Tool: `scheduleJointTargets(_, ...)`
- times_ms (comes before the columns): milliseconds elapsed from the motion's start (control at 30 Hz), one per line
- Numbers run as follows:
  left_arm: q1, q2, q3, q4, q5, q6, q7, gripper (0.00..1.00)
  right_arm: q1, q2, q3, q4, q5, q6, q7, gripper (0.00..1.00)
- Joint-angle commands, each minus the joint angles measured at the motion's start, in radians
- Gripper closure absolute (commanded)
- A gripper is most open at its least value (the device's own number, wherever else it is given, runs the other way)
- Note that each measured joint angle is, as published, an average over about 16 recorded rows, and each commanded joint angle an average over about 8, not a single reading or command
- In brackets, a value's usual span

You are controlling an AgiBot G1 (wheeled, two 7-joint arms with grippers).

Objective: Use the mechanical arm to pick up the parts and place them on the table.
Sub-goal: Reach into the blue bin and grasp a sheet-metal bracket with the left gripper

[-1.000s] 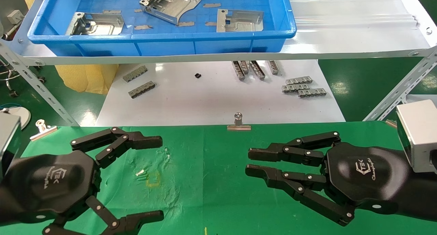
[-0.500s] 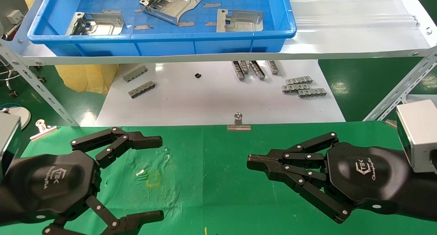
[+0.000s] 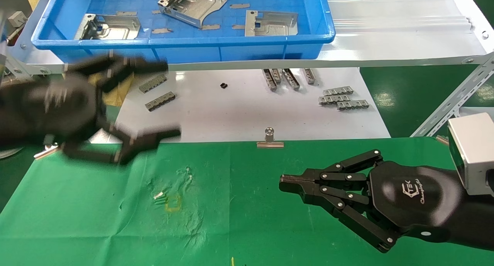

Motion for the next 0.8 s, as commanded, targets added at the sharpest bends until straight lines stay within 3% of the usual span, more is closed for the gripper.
scheduleJointTargets(33,-0.082,0.027,0.021,0.050,0.049,0.006,0.002,0.00,0.000,0.000,0.000,0.000,0.000,0.000,0.000,1.00)
scheduleJointTargets(233,-0.353,0.221,0.103,0.400,0.253,-0.146,0.062,0.00,0.000,0.000,0.000,0.000,0.000,0.000,0.000,1.00)
scheduleJointTargets(367,-0.469,0.330,0.144,0.601,0.358,-0.298,0.094,0.00,0.000,0.000,0.000,0.000,0.000,0.000,0.000,1.00)
scheduleJointTargets(400,-0.489,0.353,0.154,0.643,0.379,-0.331,0.100,0.08,0.000,0.000,0.000,0.000,0.000,0.000,0.000,1.00)
scheduleJointTargets(500,-0.536,0.411,0.180,0.752,0.431,-0.414,0.112,0.45,0.000,0.000,0.000,0.000,0.000,0.000,0.000,0.98)
scheduleJointTargets(533,-0.548,0.428,0.188,0.784,0.446,-0.437,0.115,0.58,0.000,0.000,0.000,0.000,0.000,0.000,0.000,0.92)
scheduleJointTargets(633,-0.577,0.470,0.207,0.865,0.479,-0.497,0.116,0.95,0.000,0.000,0.000,0.000,0.000,0.000,0.000,0.54)
scheduleJointTargets(667,-0.584,0.481,0.211,0.887,0.486,-0.514,0.115,1.00,0.000,0.000,0.000,0.000,0.000,0.000,0.000,0.42)
scheduleJointTargets(733,-0.597,0.501,0.217,0.925,0.497,-0.544,0.110,1.00,0.000,0.000,0.000,0.000,0.000,0.000,0.000,0.17)
scheduleJointTargets(800,-0.606,0.516,0.220,0.955,0.501,-0.570,0.104,1.00,0.000,0.000,0.000,0.000,0.000,0.000,0.000,0.00)
